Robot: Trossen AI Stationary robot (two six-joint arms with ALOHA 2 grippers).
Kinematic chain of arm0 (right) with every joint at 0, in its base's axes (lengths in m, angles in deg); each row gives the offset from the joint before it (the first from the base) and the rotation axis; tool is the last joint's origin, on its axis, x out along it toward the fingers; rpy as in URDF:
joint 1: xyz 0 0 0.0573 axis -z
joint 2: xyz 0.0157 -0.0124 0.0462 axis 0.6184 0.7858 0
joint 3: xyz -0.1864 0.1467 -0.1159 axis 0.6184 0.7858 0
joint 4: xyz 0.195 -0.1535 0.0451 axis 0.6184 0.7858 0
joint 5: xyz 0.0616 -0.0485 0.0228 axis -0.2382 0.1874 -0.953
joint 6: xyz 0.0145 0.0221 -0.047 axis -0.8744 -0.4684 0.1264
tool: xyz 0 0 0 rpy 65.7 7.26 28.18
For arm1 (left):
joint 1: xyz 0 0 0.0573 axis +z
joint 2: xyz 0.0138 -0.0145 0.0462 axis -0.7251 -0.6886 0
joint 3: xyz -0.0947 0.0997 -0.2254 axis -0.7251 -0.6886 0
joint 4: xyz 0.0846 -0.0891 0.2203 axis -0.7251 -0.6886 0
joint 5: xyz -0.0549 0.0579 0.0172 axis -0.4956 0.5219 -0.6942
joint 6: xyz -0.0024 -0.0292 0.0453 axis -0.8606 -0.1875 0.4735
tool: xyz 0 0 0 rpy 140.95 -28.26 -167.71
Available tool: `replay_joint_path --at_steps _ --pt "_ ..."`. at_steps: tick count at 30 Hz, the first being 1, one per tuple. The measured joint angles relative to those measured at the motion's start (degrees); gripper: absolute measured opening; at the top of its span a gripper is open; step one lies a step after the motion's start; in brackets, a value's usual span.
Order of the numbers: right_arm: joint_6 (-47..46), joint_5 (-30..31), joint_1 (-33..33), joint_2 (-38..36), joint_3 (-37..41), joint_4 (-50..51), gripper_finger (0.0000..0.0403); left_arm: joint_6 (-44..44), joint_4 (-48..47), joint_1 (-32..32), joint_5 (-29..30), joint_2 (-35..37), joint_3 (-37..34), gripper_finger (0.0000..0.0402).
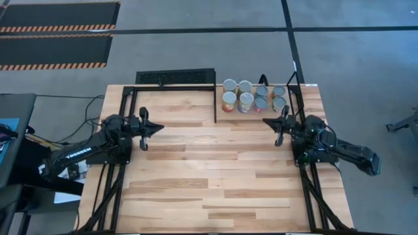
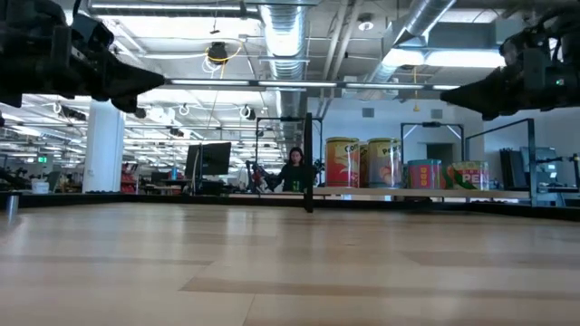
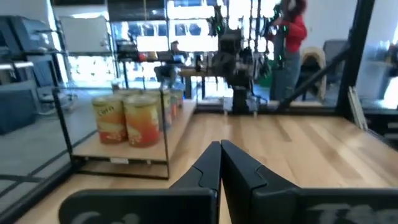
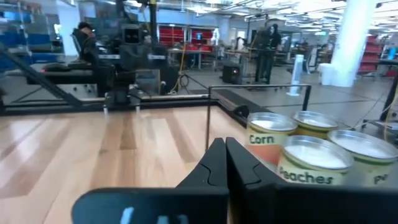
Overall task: Pick and place cans onto a shelf
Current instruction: Return to Home Position
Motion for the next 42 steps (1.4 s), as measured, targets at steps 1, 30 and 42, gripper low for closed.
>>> replay_joint_path --at_steps 1,30,42 --pt "0.0 -0.9 1.5 0.0 0.0 -0.1 0.0003 -0.5 0.4 0.6 -0.6 0.7 0.0 0.0000" --pt "-4.6 11.5 3.2 0.2 0.1 0.1 0.0061 -10.5 -8.2 1.4 16.9 8.9 -0.1 0.0021" --pt "-4.6 11.5 3.2 0.2 0.1 0.1 0.0065 -10.2 -8.2 1.4 16.9 8.9 -0.1 0.0020"
